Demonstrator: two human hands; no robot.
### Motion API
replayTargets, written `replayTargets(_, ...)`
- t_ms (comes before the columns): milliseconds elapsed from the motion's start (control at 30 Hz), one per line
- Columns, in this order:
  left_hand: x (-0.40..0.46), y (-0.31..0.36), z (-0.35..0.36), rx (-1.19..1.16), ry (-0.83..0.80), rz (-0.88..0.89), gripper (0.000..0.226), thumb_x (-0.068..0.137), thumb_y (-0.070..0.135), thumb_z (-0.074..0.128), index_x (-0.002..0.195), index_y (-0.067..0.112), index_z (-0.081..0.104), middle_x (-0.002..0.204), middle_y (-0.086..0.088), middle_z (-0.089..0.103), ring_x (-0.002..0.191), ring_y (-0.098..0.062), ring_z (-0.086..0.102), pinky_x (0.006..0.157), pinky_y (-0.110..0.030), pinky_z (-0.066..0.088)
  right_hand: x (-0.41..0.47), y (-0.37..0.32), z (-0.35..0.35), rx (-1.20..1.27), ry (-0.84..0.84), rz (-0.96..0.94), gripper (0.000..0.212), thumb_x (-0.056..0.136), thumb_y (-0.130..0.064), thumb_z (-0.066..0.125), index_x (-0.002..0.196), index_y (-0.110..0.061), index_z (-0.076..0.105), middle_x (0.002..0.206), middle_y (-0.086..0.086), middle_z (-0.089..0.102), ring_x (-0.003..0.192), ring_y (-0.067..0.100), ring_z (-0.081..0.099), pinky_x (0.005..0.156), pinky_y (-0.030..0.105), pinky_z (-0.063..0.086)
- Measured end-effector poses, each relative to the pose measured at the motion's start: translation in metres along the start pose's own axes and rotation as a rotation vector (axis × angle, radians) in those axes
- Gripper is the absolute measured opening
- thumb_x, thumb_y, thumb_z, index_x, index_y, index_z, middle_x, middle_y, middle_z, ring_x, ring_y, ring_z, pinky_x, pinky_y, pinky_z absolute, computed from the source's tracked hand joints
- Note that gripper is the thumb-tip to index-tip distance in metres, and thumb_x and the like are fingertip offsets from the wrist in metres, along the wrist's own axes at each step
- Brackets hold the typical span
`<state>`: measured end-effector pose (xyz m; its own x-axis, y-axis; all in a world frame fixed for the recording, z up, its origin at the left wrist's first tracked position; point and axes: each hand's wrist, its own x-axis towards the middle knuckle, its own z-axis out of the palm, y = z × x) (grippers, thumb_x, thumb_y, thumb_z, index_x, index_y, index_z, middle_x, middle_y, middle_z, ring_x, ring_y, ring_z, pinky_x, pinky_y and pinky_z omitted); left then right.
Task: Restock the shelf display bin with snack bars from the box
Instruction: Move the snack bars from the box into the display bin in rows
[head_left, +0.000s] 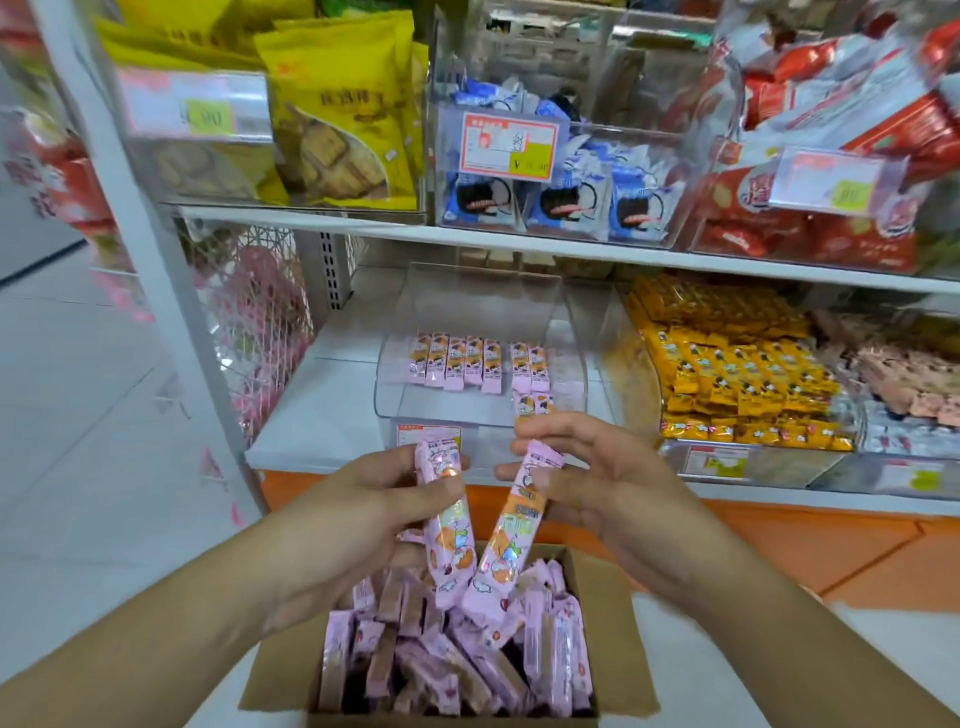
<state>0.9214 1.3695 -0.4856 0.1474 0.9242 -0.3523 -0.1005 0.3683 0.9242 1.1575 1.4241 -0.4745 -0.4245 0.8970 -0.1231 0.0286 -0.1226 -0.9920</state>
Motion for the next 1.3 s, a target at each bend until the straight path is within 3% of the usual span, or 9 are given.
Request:
replayTargets(300, 0.01, -0.012, 0.01, 0.257, 0.157, 0.108, 0.048, 0.074, 0.064, 0.082, 0.113, 0.037, 0.073, 0.106, 0.0, 0.079, 0.104, -0.024, 0.074, 0.108, -0.053, 0.05, 0.018, 0.015, 0.019, -0.083, 0.153, -0.005, 0.014, 0.095, -0.01, 0.075, 0.106, -0.019, 0.079, 0.111, 0.021, 0.07, 0.103, 0.028, 0.072, 0.095, 0.041, 0.06)
replayTargets(500, 0.004, -0.009, 0.016, 0.346, 0.067, 0.136, 0.039, 0.086, 0.048, 0.079, 0.123, 0.042, 0.069, 0.105, 0.007, 0.08, 0.098, -0.013, 0.075, 0.088, -0.043, 0.057, 0.011, 0.014, 0.021, -0.186, 0.106, -0.086, 0.022, 0.091, -0.009, 0.078, 0.103, -0.028, 0.08, 0.107, 0.006, 0.076, 0.101, 0.021, 0.071, 0.093, 0.037, 0.058)
replayTargets(600, 0.0, -0.004, 0.016, 0.374, 0.058, 0.118, 0.035, 0.087, 0.044, 0.079, 0.121, 0.04, 0.07, 0.107, 0.006, 0.08, 0.101, -0.014, 0.075, 0.096, -0.05, 0.055, 0.006, 0.004, 0.019, -0.233, 0.028, -0.04, 0.021, 0.093, -0.021, 0.078, 0.108, -0.035, 0.077, 0.104, -0.011, 0.072, 0.086, 0.009, 0.069, 0.072, 0.021, 0.051)
replayTargets(667, -0.001, -0.003, 0.016, 0.41, 0.006, 0.118, 0.033, 0.087, 0.044, 0.08, 0.118, 0.04, 0.071, 0.104, 0.009, 0.08, 0.098, -0.007, 0.075, 0.095, -0.041, 0.058, 0.004, 0.0, 0.018, -0.284, -0.02, -0.002, 0.023, 0.092, -0.03, 0.079, 0.112, -0.041, 0.075, 0.105, -0.006, 0.067, 0.08, 0.017, 0.068, 0.066, 0.026, 0.051)
replayTargets(800, -0.001, -0.002, 0.015, 0.461, -0.047, 0.117, 0.009, 0.089, 0.033, 0.08, 0.092, 0.031, 0.071, 0.061, 0.021, 0.067, 0.055, 0.005, 0.058, 0.059, -0.007, 0.041, 0.004, 0.003, 0.017, -0.346, -0.098, 0.013, 0.017, 0.093, -0.026, 0.081, 0.107, -0.033, 0.075, 0.11, 0.007, 0.069, 0.086, 0.031, 0.076, 0.077, 0.042, 0.061)
replayTargets(933, -0.002, 0.005, 0.01, 0.516, -0.075, 0.065, 0.034, 0.081, 0.041, 0.086, 0.109, 0.028, 0.072, 0.093, 0.005, 0.081, 0.085, -0.021, 0.076, 0.084, -0.036, 0.057, 0.006, 0.006, 0.012, -0.309, -0.105, 0.04, 0.016, 0.091, -0.021, 0.083, 0.103, -0.028, 0.075, 0.109, 0.007, 0.071, 0.075, 0.027, 0.069, 0.068, 0.037, 0.054)
replayTargets(1033, -0.001, 0.009, 0.004, 0.491, -0.028, 0.053, 0.039, 0.077, 0.023, 0.091, 0.111, 0.02, 0.072, 0.1, -0.002, 0.081, 0.096, -0.031, 0.077, 0.099, -0.048, 0.057, 0.008, 0.006, 0.007, -0.198, -0.017, 0.033, 0.017, 0.091, -0.016, 0.082, 0.104, -0.02, 0.074, 0.11, 0.009, 0.073, 0.073, 0.03, 0.063, 0.066, 0.038, 0.053)
replayTargets(1200, 0.0, 0.017, -0.004, 0.22, 0.134, 0.114, 0.042, 0.081, 0.014, 0.086, 0.12, 0.01, 0.07, 0.108, -0.012, 0.078, 0.09, -0.029, 0.079, 0.087, -0.055, 0.062, 0.009, 0.004, 0.003, 0.116, 0.167, 0.06, 0.022, 0.09, -0.009, 0.079, 0.11, -0.007, 0.069, 0.12, 0.022, 0.07, 0.081, 0.034, 0.069, 0.075, 0.041, 0.062)
replayTargets(1300, 0.001, 0.017, 0.002, 0.035, 0.234, 0.206, 0.03, 0.084, 0.016, 0.082, 0.109, 0.026, 0.069, 0.107, -0.002, 0.077, 0.09, -0.031, 0.079, 0.081, -0.047, 0.065, 0.006, 0.005, 0.012, 0.271, 0.153, 0.131, 0.022, 0.09, -0.006, 0.076, 0.107, 0.0, 0.063, 0.12, 0.026, 0.068, 0.084, 0.038, 0.07, 0.073, 0.045, 0.063)
